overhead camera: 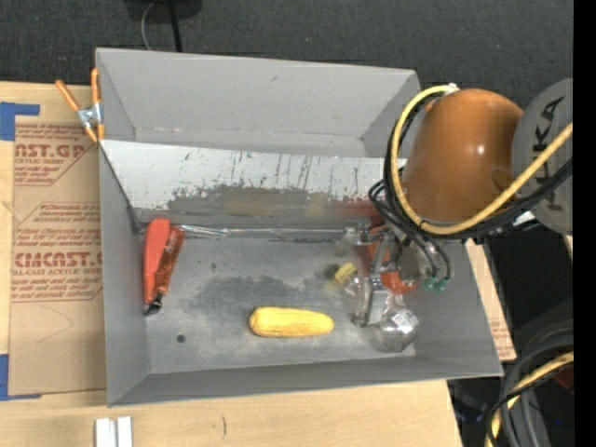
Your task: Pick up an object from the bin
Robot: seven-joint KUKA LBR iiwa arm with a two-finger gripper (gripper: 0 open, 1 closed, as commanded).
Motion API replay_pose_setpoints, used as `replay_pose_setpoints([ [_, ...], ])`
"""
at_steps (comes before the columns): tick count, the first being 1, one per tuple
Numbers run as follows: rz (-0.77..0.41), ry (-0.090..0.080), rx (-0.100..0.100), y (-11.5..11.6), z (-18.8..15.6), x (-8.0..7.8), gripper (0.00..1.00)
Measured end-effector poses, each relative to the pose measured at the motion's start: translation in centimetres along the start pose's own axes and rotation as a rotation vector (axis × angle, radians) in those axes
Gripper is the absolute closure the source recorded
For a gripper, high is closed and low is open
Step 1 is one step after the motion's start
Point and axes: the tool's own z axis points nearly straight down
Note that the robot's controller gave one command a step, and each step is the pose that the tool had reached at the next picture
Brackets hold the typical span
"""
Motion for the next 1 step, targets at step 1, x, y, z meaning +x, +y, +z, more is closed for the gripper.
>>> replay_pose_setpoints([
  [1, 0.000, -0.008, 0.000, 0.00, -0.44, -0.15, 0.00],
])
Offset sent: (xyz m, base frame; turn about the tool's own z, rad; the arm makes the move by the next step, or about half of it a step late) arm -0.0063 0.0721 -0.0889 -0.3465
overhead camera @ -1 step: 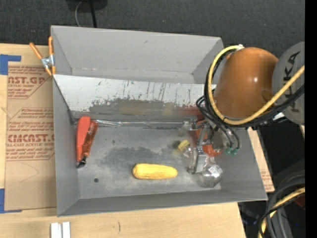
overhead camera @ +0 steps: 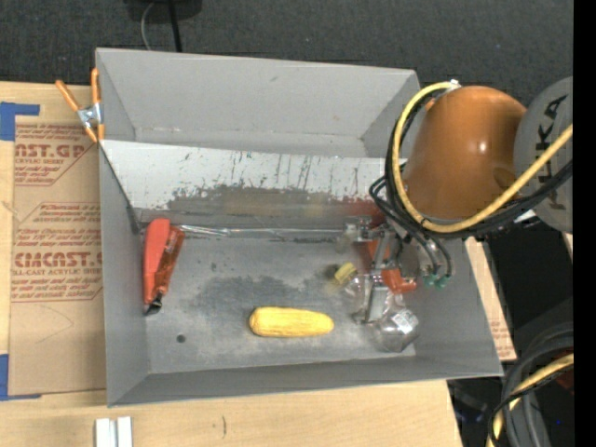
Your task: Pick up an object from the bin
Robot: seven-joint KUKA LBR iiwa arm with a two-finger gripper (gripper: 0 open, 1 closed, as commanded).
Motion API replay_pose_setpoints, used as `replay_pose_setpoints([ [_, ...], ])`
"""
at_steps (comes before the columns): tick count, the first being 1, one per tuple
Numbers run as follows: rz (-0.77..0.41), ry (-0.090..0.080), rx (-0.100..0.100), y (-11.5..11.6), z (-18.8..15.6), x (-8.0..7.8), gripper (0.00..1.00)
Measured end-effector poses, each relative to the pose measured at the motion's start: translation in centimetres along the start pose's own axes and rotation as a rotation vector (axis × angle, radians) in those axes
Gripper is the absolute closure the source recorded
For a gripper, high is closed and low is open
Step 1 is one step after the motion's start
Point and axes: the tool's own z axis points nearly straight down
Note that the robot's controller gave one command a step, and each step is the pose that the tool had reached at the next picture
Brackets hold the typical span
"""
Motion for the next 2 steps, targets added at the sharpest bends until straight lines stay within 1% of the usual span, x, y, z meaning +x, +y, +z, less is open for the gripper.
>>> replay_pose_setpoints([
  [1, -0.065, -0.006, 0.002, 1.2, 1.6, 0.0, 0.00],
  [2, -0.282, -0.001, 0.000, 5.4, 5.7, -0.2, 0.00],
])
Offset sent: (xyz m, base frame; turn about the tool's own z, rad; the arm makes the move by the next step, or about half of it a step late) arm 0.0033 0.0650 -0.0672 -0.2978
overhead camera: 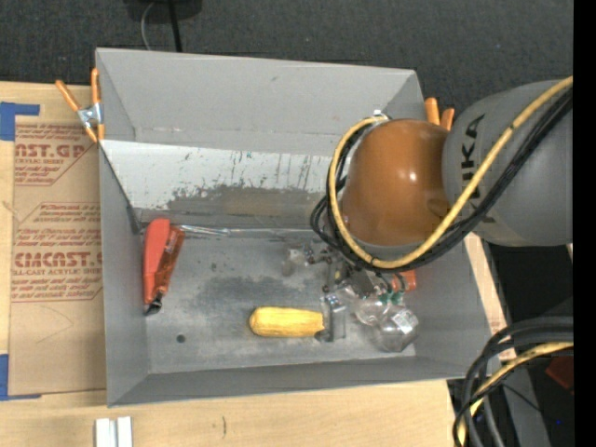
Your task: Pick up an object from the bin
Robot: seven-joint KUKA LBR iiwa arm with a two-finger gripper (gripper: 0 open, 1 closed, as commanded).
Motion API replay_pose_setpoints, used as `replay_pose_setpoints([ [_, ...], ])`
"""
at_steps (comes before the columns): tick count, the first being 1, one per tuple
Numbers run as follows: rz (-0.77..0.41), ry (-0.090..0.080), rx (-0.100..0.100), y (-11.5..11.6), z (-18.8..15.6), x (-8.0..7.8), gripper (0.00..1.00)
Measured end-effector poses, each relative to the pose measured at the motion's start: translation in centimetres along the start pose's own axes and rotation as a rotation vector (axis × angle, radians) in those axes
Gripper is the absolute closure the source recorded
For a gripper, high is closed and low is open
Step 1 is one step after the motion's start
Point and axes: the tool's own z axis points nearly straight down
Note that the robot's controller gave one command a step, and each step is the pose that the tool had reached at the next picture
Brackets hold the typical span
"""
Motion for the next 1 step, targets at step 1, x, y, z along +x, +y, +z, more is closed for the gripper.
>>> replay_pose_setpoints([
  [1, -0.084, -0.003, 0.001, 0.69, 3.72, 0.59, 0.00],
])
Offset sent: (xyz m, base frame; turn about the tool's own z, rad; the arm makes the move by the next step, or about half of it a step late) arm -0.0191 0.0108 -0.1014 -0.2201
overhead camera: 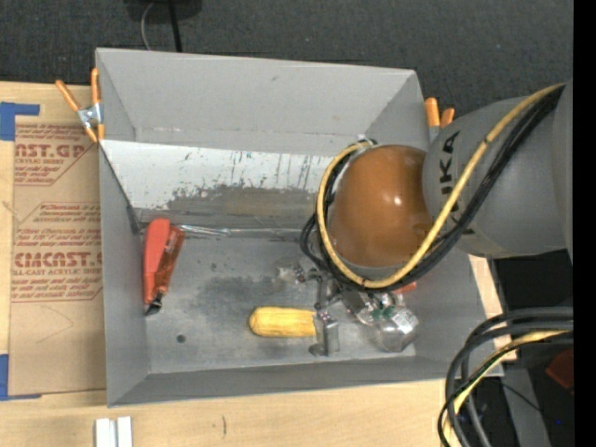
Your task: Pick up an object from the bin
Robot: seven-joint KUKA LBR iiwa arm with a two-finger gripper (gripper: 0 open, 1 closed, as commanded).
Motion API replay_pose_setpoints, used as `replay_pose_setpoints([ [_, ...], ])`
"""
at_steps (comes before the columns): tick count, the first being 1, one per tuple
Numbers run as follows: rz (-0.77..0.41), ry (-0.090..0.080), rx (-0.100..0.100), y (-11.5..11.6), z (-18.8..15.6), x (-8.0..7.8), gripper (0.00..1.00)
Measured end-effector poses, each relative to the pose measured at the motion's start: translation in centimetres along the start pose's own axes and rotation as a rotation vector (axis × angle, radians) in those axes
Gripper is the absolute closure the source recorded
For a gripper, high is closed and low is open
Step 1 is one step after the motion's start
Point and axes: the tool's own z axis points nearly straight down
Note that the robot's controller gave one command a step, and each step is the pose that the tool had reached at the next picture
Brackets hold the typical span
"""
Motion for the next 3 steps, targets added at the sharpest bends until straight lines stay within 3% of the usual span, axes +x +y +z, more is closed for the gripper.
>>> replay_pose_setpoints([
  [1, -0.130, -0.002, 0.000, 0.7, 5.7, 0.6, 0.00],
  [2, -0.008, 0.000, -0.002, 1.5, 7.3, 0.0, 1.00],
  [3, 0.017, -0.001, -0.001, 1.6, 6.6, -0.2, 1.00],
])
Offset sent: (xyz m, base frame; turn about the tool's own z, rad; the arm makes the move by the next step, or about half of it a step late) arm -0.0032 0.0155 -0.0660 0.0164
